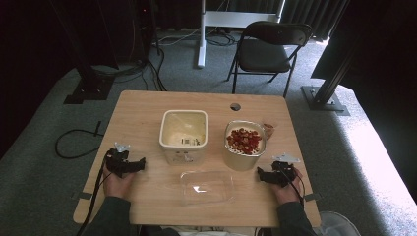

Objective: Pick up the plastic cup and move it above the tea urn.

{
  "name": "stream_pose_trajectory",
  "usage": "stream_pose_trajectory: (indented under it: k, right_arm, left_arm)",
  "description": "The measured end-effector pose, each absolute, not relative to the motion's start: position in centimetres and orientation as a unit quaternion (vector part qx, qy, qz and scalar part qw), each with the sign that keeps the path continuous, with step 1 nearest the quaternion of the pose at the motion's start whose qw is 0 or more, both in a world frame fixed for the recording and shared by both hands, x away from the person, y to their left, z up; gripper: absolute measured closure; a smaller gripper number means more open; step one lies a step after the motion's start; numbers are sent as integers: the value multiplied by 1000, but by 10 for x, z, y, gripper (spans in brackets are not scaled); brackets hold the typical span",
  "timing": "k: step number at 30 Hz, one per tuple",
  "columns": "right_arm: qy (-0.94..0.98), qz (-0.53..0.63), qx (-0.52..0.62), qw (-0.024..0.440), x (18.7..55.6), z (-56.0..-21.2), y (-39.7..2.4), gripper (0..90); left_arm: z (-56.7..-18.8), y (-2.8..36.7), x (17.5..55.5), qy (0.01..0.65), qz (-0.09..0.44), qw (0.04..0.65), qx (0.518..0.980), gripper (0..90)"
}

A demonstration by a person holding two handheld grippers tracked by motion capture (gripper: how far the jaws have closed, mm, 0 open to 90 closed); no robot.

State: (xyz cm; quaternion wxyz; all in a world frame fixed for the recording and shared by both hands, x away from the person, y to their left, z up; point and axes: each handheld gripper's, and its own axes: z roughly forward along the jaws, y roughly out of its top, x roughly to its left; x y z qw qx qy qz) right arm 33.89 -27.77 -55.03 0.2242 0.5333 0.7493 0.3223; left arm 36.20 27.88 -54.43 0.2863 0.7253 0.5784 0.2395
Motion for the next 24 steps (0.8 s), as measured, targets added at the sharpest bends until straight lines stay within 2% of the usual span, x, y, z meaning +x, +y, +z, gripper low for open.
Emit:
stream_pose_trajectory:
  k: [4,12,14,16,18,20,23,24]
  right_arm:
    - [750,323,532,225,338,-550,-278,135]
    - [748,323,533,226,337,-550,-278,137]
    - [748,323,533,227,337,-550,-278,137]
    - [748,323,534,227,337,-550,-278,140]
    - [747,323,534,227,337,-550,-277,144]
    - [748,324,534,226,335,-549,-277,205]
    - [751,320,532,225,331,-546,-276,324]
    - [753,318,530,225,330,-545,-275,337]
  left_arm:
    - [-543,278,359,573,239,292,728,159]
    - [-541,278,358,567,232,288,736,161]
    - [-540,277,357,566,230,288,737,190]
    - [-539,276,356,566,229,287,738,255]
    - [-538,275,354,567,228,285,738,268]
    - [-536,274,351,566,224,290,739,334]
    - [-532,271,346,559,218,301,742,335]
    - [-531,269,344,556,217,306,741,336]
